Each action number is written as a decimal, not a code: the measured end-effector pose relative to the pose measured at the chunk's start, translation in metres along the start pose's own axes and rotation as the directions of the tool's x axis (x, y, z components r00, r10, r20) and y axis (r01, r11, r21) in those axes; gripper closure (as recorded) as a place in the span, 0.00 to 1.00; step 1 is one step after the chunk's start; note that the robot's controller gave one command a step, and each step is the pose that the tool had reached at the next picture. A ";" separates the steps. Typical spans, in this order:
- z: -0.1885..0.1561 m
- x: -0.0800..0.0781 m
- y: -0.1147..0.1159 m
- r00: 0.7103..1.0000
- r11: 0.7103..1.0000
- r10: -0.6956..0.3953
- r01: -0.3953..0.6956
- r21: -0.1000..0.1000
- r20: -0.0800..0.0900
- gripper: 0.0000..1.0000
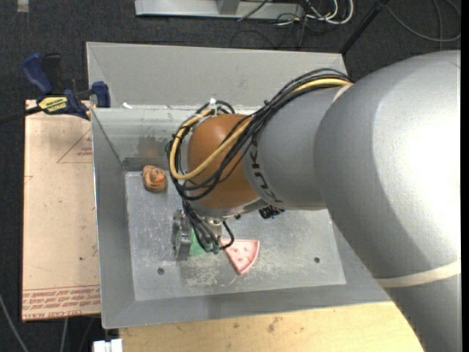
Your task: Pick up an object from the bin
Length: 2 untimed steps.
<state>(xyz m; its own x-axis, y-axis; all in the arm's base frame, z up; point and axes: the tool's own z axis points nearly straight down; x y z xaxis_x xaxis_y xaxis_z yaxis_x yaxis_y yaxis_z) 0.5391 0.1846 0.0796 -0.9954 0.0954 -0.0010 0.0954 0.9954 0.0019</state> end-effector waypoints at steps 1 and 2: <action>0.000 0.000 0.000 1.000 1.000 0.001 -0.001 0.000 0.000 0.00; 0.000 0.000 0.000 1.000 1.000 0.001 -0.001 0.000 0.000 0.00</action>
Offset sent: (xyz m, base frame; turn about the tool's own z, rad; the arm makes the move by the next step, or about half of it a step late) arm 0.0000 0.0000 0.0000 0.0000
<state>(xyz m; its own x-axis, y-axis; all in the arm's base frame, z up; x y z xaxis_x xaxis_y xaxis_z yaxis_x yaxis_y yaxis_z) 0.5392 0.1845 0.0796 -0.9953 0.0964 -0.0011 0.0964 0.9953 0.0020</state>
